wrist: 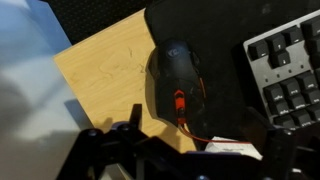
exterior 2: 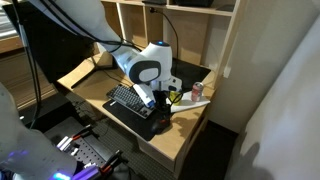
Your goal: Move the mouse to the left
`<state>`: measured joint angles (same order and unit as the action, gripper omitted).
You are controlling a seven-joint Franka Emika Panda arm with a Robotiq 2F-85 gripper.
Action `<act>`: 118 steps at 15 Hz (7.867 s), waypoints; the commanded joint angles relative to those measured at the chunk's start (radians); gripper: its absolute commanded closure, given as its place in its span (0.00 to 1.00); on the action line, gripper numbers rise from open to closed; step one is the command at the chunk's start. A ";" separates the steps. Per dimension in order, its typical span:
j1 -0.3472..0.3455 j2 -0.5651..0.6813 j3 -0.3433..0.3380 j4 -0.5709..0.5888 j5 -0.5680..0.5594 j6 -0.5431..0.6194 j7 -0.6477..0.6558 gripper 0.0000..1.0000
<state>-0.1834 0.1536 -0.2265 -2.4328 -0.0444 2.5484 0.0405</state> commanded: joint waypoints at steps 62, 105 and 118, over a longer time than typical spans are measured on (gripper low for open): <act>0.376 -0.601 0.180 -0.339 0.426 -0.380 -0.798 0.50; 0.564 -0.150 0.566 -0.118 1.130 0.207 -0.403 0.50; 0.547 -0.307 0.566 -0.342 0.772 0.345 0.185 0.50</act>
<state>0.3771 -0.0250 0.3304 -2.6809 0.8277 2.9388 0.0909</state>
